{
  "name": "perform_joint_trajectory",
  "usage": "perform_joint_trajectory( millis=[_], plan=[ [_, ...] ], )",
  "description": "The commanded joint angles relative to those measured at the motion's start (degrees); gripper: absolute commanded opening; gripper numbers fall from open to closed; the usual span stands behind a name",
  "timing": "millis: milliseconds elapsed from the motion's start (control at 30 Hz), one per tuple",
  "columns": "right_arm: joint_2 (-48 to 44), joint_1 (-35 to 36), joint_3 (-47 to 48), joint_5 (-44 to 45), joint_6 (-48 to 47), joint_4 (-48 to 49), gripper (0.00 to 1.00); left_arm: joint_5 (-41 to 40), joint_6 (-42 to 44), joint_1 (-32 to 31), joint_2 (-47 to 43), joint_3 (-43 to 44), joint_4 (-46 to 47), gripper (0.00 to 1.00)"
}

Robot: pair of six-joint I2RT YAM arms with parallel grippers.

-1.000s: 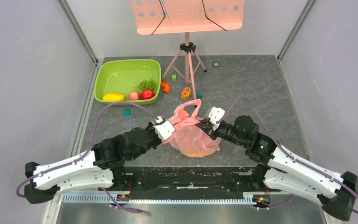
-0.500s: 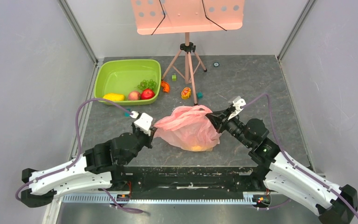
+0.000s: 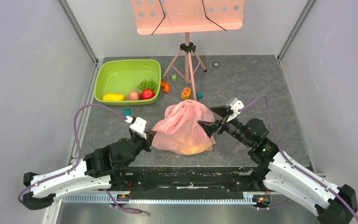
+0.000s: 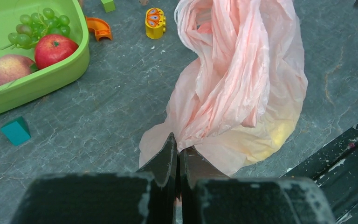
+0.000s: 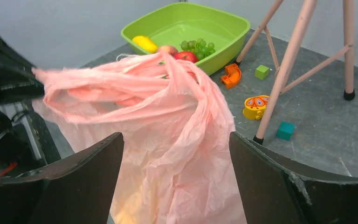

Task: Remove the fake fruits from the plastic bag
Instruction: Untie the plastic bag at the center of the board.

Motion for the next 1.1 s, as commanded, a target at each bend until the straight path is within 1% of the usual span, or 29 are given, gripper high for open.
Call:
perform_joint_trajectory(
  millis=[0, 167, 233, 300, 433, 600, 733, 867, 967, 1067],
  plan=[
    [0.6, -0.1, 4.7, -7.5, -13.6, -4.2, 0.88, 0.8, 1.4, 0.0, 0.6, 0.3, 5.3, 0.02],
    [5.9, -0.1, 13.0, -16.1, -22.4, -12.6, 0.89, 2.9, 3.7, 0.0, 0.6, -0.7, 7.2, 0.02],
    [8.1, -0.1, 17.0, -18.0, -25.6, -14.5, 0.89, 4.5, 5.2, 0.0, 0.3, -1.6, 8.4, 0.02],
    [10.3, -0.1, 21.0, -20.4, -30.9, -17.6, 0.89, 6.1, 6.9, 0.0, -0.3, -2.2, 9.4, 0.02],
    [17.2, -0.1, 32.0, -23.2, -43.5, -30.2, 0.89, 9.8, 10.7, 0.0, -0.8, -3.1, 11.2, 0.02],
    [29.2, -0.3, 48.6, -27.3, -55.2, -48.3, 0.88, 11.5, 13.4, -0.1, -0.7, -3.2, 11.3, 0.02],
    [38.0, -0.3, 60.9, -29.7, -61.1, -59.8, 0.86, 12.0, 14.1, 0.0, -0.5, -3.3, 11.7, 0.02],
    [47.1, -0.3, 72.3, -31.3, -65.8, -72.0, 0.8, 12.4, 14.7, 0.0, 0.3, -3.1, 11.7, 0.02],
    [51.6, -0.3, 77.3, -31.6, -67.9, -77.5, 0.77, 12.7, 15.1, 0.0, 0.6, -3.0, 11.7, 0.02],
    [54.2, -0.4, 78.5, -30.9, -68.4, -79.1, 0.76, 12.8, 15.1, 0.0, 1.0, -3.0, 11.8, 0.02]
  ],
)
